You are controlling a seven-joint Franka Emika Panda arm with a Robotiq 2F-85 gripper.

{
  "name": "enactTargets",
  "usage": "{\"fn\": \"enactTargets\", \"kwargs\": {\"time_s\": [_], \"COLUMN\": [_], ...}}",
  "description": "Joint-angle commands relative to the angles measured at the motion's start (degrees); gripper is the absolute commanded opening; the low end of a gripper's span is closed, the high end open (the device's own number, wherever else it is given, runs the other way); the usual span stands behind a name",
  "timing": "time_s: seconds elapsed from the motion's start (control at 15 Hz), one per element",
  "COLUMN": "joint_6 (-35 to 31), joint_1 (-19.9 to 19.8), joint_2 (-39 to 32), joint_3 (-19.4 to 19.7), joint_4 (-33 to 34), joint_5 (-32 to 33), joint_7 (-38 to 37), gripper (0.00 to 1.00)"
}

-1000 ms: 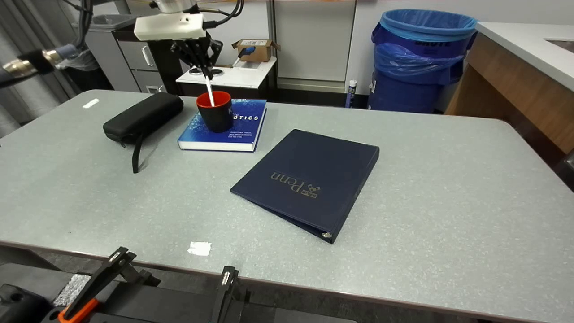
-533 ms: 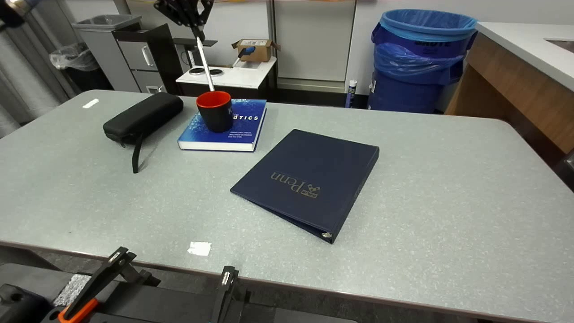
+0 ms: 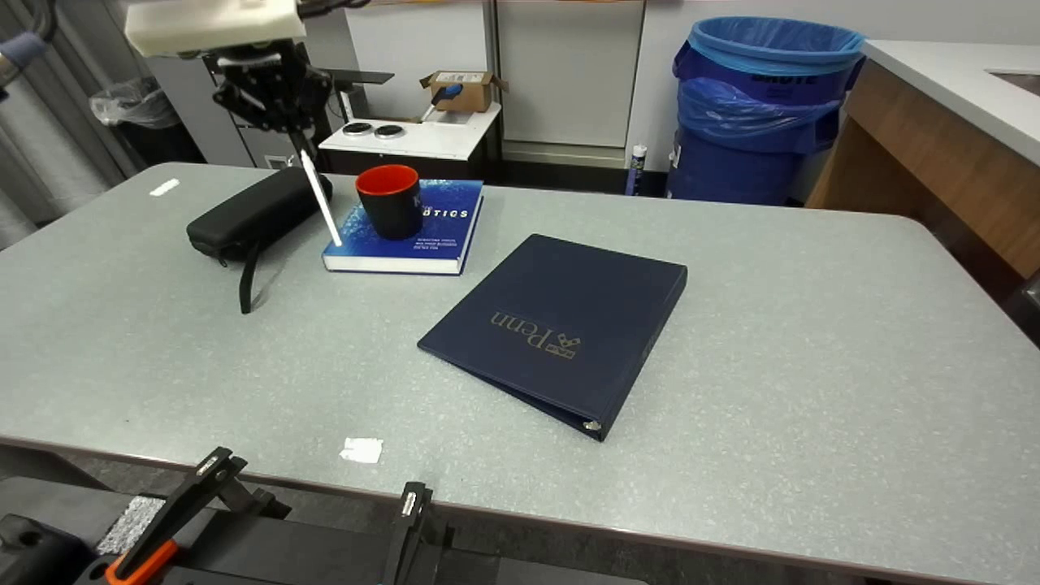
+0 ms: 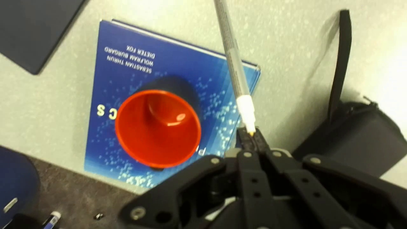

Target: Remove the pen from the mug and put it on the table

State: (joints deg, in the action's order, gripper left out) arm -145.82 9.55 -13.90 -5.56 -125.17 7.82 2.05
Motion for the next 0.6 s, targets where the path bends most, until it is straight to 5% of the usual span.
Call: {"fn": "enactTargets", "kwargs": {"time_s": [0.0, 0.53], "joint_6": [3.1, 3.5], "joint_1": [0.3, 0.0], "joint_2": [-3.3, -5.6], "joint_3": [-0.4, -0.3], "joint_4": [-0.5, -1.2], "joint_5": [2.6, 3.5], "joint_7": [1.8, 2.0], "gripper": [0.00, 0.01]}}
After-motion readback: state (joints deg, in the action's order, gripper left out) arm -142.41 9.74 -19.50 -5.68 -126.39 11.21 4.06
